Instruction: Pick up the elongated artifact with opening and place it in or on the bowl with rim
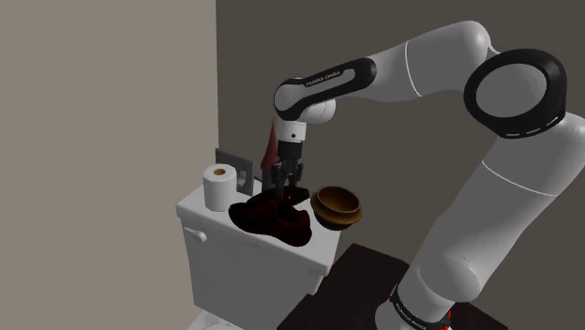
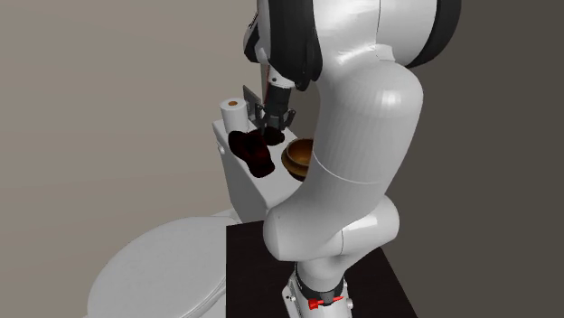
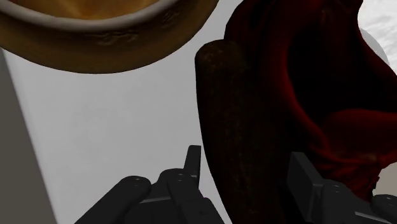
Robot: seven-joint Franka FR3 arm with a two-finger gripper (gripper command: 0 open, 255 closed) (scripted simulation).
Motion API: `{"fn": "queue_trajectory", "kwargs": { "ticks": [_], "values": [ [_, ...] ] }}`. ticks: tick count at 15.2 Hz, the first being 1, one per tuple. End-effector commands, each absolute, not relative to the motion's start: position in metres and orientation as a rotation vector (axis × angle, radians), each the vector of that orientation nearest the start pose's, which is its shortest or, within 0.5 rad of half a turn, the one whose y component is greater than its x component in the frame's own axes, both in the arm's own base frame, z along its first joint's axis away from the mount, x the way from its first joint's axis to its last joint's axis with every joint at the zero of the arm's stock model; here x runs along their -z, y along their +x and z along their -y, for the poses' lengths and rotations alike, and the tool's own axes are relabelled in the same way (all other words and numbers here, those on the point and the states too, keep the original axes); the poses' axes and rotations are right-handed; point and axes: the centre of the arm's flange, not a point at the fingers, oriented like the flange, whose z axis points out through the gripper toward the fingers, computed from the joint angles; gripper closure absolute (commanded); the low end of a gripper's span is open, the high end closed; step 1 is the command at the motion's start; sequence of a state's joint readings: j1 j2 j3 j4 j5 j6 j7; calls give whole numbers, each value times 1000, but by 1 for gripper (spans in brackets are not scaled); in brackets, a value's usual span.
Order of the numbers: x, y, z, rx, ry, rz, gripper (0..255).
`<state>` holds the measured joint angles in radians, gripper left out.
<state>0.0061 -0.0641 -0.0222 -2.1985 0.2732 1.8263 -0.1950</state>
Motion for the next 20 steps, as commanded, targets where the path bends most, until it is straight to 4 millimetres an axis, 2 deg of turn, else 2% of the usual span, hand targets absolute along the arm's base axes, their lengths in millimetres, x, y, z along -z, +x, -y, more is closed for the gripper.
{"fn": "queue_trajectory", "kwargs": {
  "ticks": [1,20],
  "values": [
    [-409,487,-4,-360,-2834,75,255],
    [-510,487,-4,-360,-2834,75,255]
  ]
}}
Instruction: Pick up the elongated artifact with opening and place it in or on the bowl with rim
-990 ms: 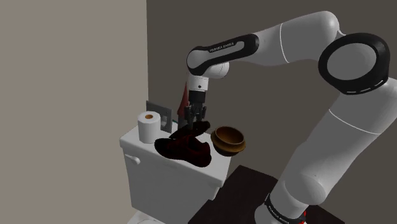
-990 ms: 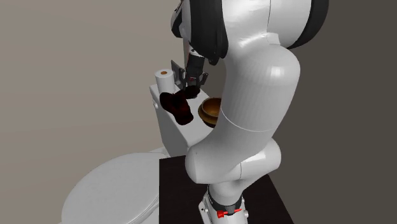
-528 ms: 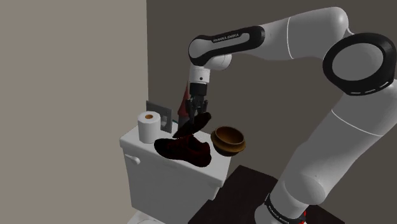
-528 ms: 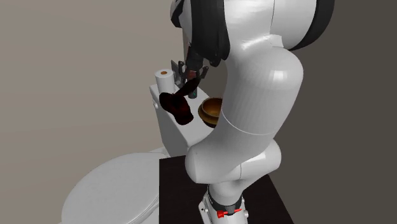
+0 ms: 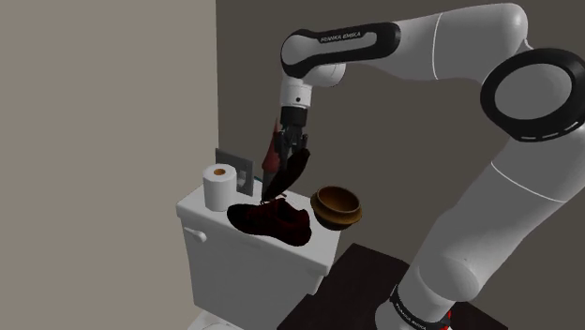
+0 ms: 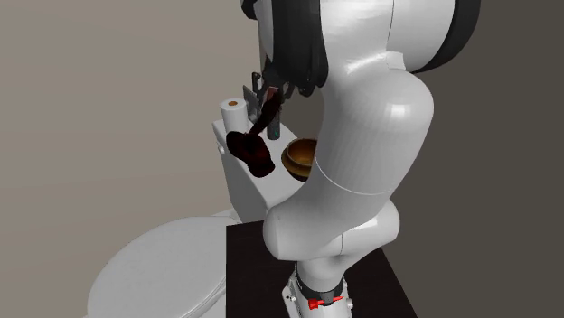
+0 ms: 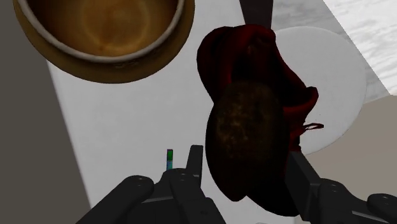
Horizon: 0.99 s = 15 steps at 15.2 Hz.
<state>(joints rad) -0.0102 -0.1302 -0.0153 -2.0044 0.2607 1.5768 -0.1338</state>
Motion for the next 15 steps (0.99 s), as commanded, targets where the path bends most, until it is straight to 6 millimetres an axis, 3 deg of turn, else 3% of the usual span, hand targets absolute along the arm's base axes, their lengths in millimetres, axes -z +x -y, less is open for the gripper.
{"fn": "queue_trajectory", "kwargs": {
  "ticks": [1,3,15],
  "values": [
    [-515,487,-4,-360,-2834,75,255],
    [-522,487,-4,-360,-2834,75,255],
    [-530,356,84,-360,-2834,75,255]
  ]
}}
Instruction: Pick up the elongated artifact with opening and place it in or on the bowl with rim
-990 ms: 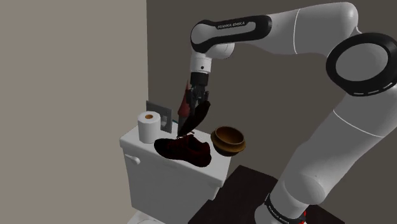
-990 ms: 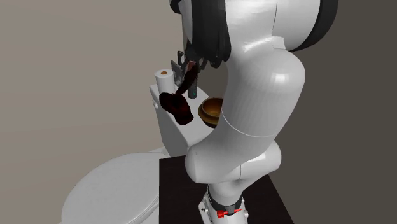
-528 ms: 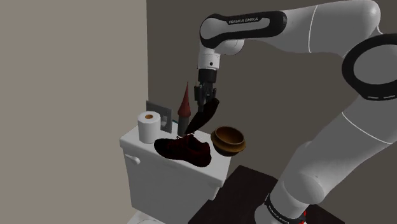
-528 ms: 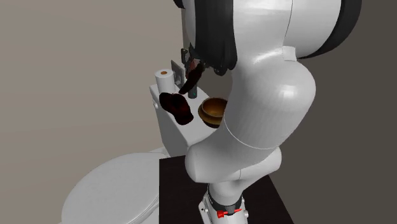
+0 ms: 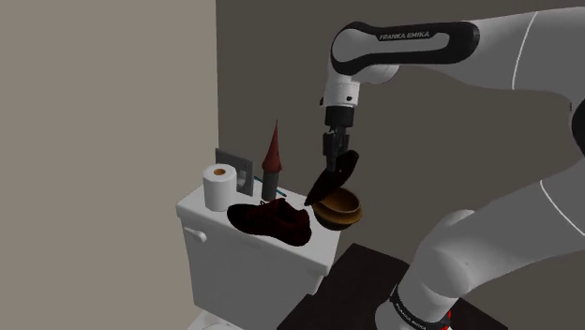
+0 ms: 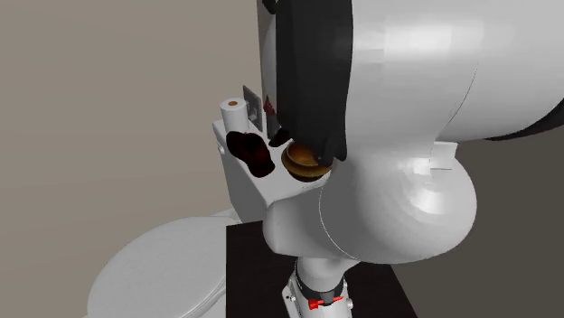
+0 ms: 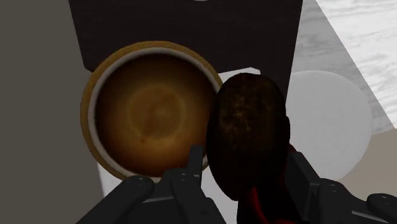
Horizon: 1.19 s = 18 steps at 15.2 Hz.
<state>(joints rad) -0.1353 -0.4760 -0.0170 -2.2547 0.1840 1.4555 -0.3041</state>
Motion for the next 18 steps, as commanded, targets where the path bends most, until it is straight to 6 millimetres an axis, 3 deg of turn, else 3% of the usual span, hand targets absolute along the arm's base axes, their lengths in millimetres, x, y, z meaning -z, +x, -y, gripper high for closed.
{"fn": "queue_trajectory", "kwargs": {
  "ticks": [1,3,17,18],
  "values": [
    [-530,345,92,-360,-2834,75,255],
    [-532,320,108,-360,-2834,75,255],
    [-458,320,108,-360,-2834,75,255],
    [-520,336,50,-91,-2800,204,0]
  ]
}}
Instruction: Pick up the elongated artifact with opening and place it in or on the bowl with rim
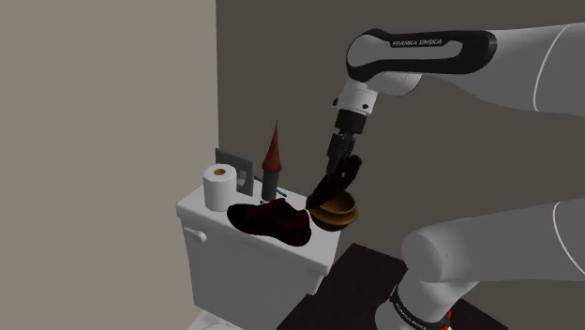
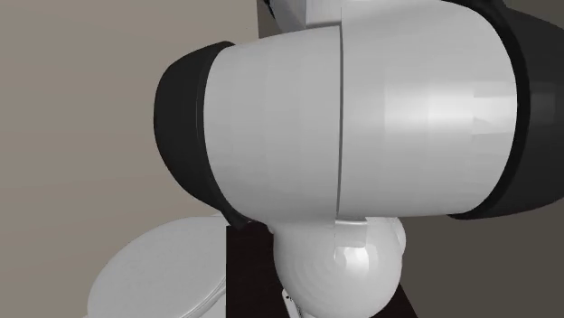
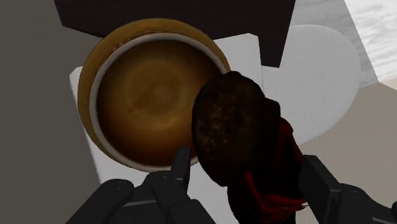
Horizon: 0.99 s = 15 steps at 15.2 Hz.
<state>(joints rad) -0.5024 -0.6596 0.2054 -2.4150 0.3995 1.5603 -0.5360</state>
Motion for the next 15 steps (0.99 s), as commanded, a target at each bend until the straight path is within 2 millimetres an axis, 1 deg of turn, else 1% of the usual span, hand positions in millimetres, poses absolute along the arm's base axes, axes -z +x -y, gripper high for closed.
{"fn": "queue_trajectory", "kwargs": {
  "ticks": [1,8,10,11,12,15],
  "values": [
    [-520,336,50,-91,-2800,204,0],
    [-596,316,93,-157,-2775,-33,0],
    [-586,315,89,-157,-2775,-33,0],
    [-576,273,32,-630,-2528,137,0],
    [-576,273,32,-630,-2528,137,0],
    [-552,292,28,-612,-2619,306,0]
  ]
}}
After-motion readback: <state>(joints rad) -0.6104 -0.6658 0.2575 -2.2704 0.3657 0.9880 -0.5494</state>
